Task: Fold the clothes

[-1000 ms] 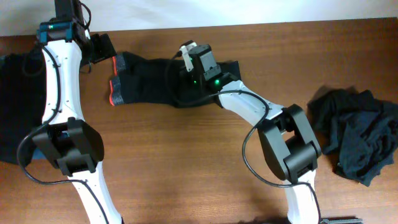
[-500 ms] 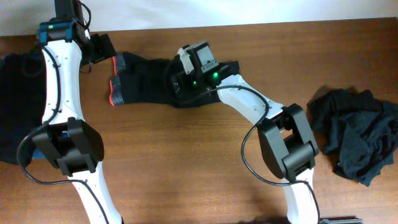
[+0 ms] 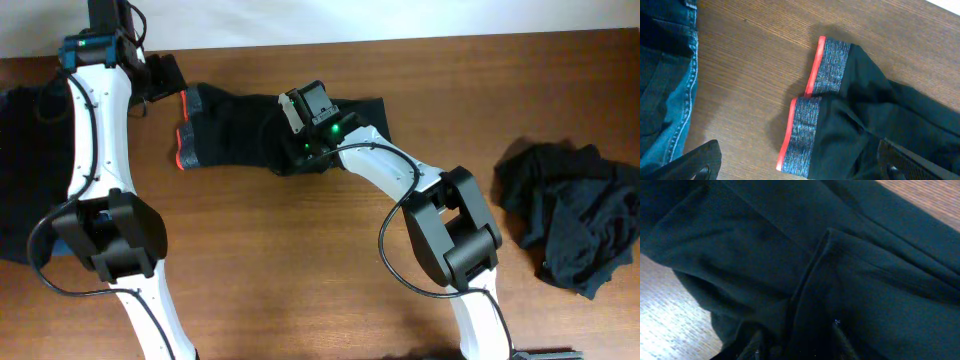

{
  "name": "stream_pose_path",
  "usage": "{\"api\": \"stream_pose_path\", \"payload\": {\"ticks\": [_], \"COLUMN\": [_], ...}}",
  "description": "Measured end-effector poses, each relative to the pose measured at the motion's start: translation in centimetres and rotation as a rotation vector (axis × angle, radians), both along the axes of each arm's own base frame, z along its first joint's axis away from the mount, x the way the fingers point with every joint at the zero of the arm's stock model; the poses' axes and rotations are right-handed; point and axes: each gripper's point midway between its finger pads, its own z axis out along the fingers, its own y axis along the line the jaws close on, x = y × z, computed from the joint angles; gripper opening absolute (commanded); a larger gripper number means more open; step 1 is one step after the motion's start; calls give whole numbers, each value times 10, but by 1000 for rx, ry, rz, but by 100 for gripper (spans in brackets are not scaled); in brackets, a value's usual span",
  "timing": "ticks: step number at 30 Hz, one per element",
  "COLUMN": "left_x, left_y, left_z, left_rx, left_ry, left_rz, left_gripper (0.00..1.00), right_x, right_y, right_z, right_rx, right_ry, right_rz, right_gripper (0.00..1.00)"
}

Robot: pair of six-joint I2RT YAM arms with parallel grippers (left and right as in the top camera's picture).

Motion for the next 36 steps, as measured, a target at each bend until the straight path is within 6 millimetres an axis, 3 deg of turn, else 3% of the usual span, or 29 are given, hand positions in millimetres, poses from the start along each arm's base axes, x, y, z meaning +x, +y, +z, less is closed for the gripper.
{"api": "stream_pose_path", "payload": {"ticks": [4,5,6,7,10,18,22,27,28,29,31,32,36], "left_x": [0,0,0,0,0,0,0,0,0,0,0,0,0], "left_y": [0,0,0,0,0,0,0,0,0,0,0,0,0], "left_z": [0,0,0,0,0,0,0,0,0,0,0,0,0], "left_rx": [0,0,0,0,0,0,0,0,0,0,0,0,0], "left_ry": [0,0,0,0,0,0,0,0,0,0,0,0,0], "left_rz": [0,0,0,0,0,0,0,0,0,0,0,0,0], "left_gripper": [99,99,99,99,99,99,99,99,99,99,99,99,99], "right_x": [1,1,1,1,5,19,40,51,52,52,50,49,33], "right_y": [-2,-2,-2,-2,0,8,13,9,8,8,9,11,9], "right_z": [0,0,0,0,1,11,39,47,47,47,43,39,19], "right_rx": [-8,-9,-9,-7,1,22,63,78,79,77,81,83,63], "right_ry": [-5,-5,-5,-4,-21,-92,-182,-222,-224,-225,-214,-202,-101], "right_rz": [-7,-8,-8,-10,-8,8,5,-4,-6,-3,9,18,49], "right_gripper": [46,40,23,16,9,7,6,7,11,39,84,98,99]}}
